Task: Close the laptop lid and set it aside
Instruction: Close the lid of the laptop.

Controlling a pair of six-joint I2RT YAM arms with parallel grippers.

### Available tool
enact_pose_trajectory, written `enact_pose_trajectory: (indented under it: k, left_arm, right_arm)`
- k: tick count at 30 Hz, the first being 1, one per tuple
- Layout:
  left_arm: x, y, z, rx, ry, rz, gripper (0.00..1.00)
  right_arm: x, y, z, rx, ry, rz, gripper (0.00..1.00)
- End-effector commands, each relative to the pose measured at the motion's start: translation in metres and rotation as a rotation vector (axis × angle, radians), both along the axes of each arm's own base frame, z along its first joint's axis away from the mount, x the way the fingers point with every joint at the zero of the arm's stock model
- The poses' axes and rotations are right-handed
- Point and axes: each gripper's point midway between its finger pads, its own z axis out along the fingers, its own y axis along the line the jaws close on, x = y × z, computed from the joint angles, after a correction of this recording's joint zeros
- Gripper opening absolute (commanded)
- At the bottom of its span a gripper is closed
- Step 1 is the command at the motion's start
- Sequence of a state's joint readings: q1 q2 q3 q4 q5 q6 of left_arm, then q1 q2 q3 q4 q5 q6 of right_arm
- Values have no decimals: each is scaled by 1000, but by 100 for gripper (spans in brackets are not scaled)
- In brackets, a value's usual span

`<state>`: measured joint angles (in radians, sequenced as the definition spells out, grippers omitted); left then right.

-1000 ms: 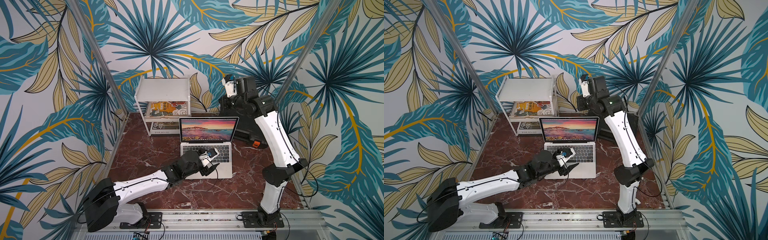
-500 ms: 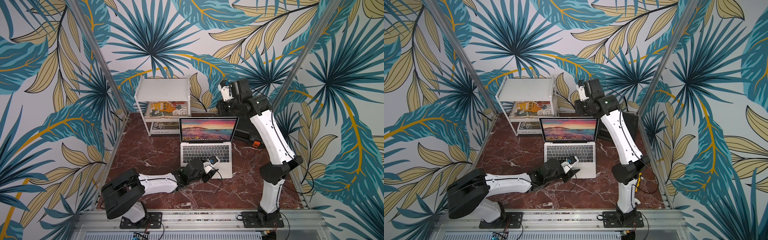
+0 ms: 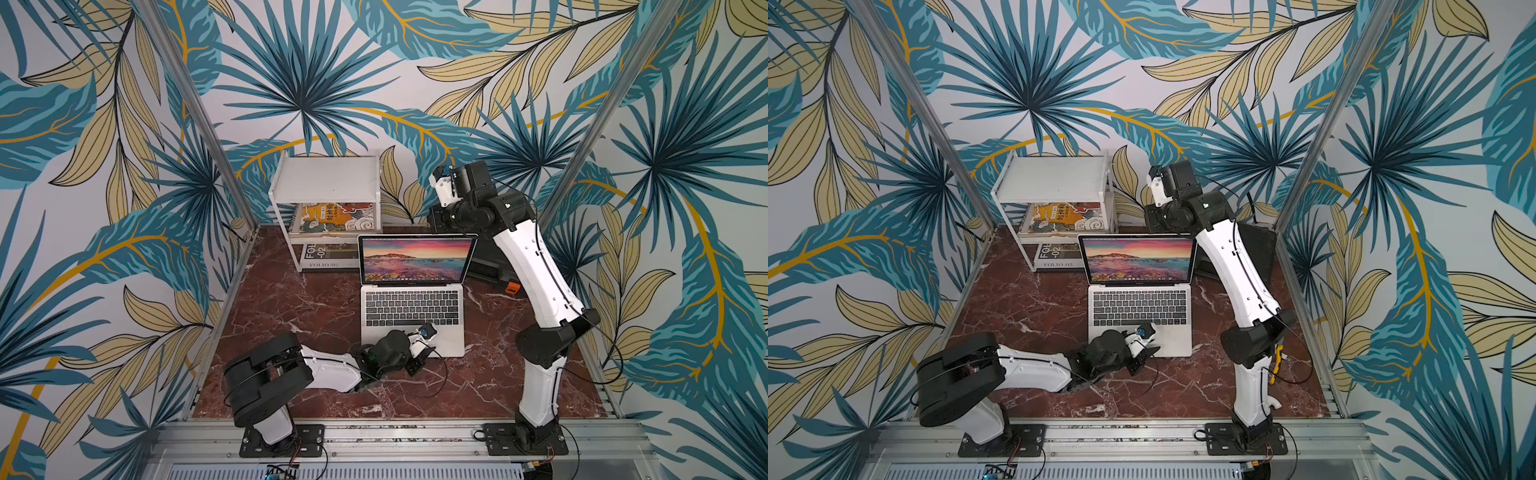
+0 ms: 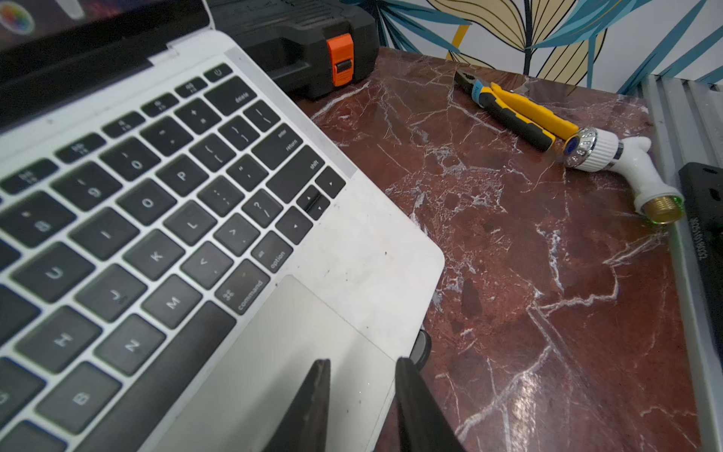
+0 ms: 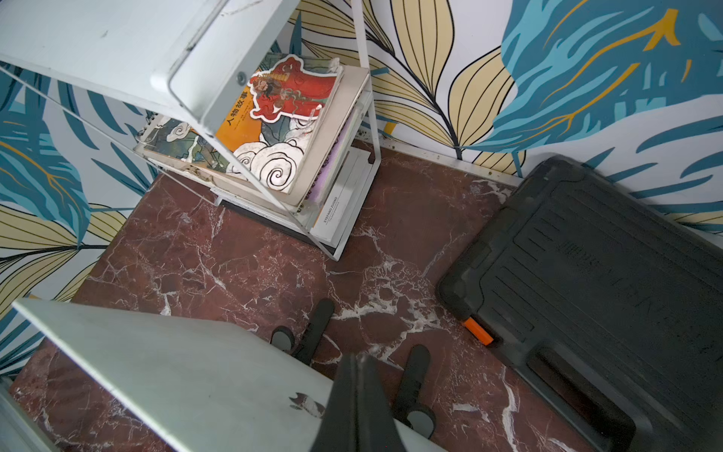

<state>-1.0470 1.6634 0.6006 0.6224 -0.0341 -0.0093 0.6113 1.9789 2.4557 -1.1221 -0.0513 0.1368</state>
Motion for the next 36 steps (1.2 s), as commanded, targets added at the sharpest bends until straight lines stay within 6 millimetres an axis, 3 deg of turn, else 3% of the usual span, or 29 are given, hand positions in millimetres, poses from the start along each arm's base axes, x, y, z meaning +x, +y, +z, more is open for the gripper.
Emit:
enact_pose_trajectory:
  k: [1,11,30,36]
  left_arm:
    - [1,-3,2,-45,-7,20,32]
    - [-4,-4,-17,-24,12,40,30]
    - [-3,-4,-27,-38,20,52,31]
    - [1,-1,-30,-30,11,79,31]
  right_arm:
    - [-5,6,-17,-37,48,33,0]
    - [-14,13,-25,-50,67,66,0]
    - [-41,12,-26,-58,64,90,0]
    - [-53,16,-34,-57,65,97,0]
